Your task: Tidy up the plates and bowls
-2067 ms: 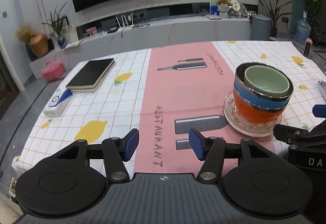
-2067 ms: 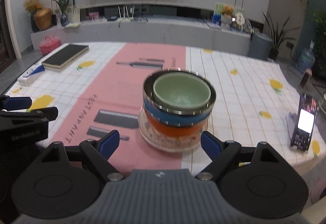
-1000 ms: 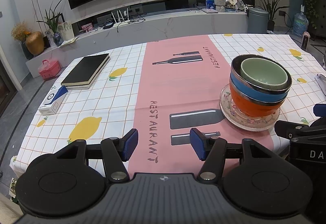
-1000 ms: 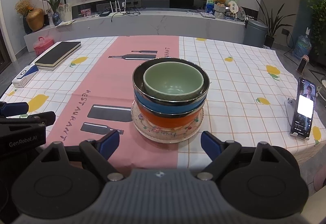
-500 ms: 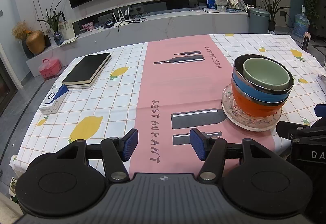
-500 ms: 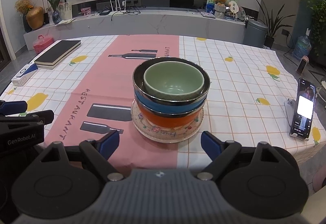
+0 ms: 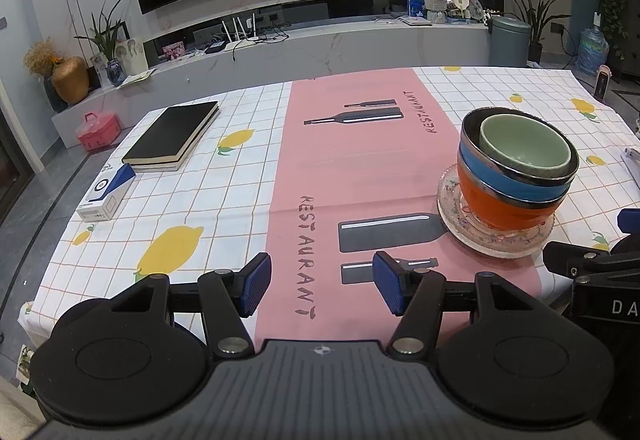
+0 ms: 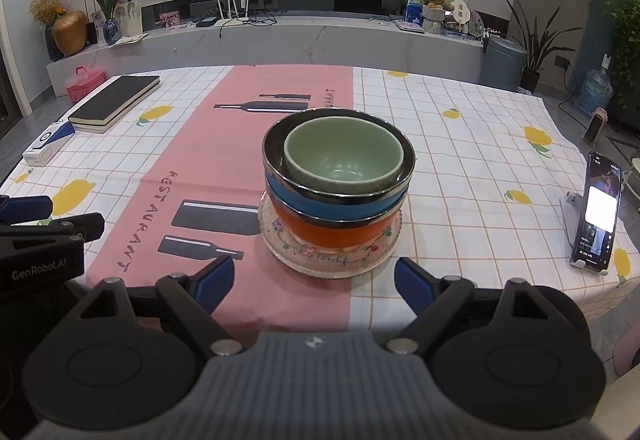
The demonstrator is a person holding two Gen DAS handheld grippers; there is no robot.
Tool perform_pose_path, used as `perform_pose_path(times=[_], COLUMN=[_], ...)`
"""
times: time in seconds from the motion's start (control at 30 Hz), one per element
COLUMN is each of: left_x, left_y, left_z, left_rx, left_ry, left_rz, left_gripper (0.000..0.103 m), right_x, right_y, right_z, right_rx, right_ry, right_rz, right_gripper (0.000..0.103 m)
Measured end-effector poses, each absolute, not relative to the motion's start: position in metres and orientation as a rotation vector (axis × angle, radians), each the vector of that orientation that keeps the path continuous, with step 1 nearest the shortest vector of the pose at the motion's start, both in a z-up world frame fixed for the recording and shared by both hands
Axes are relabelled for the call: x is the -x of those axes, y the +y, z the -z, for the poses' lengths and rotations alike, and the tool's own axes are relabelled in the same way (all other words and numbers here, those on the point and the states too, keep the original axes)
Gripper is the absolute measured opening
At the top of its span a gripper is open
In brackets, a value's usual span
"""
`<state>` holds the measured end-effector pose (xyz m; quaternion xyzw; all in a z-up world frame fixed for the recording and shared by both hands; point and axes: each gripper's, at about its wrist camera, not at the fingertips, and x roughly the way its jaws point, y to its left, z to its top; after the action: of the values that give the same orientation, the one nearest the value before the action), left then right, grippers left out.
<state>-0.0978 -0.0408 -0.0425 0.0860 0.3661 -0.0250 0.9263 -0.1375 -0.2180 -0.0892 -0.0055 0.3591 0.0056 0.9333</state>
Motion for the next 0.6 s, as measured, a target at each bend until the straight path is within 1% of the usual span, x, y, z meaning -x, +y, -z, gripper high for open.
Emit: perform_pose_path(times=[0.6], left_x=[0.0980], left_y=[-0.0404], left_z=[0.0425], left_rx=[-0.177], left_ry=[0.750], left_rz=[0.052], left_gripper=[0.069], right_x=[0.1377], right_y=[-0.2174], right_z=[0.0917], right_rx=[0.012], right_ry=[0.740], right_rz=[-0.013], right_gripper=[0.086])
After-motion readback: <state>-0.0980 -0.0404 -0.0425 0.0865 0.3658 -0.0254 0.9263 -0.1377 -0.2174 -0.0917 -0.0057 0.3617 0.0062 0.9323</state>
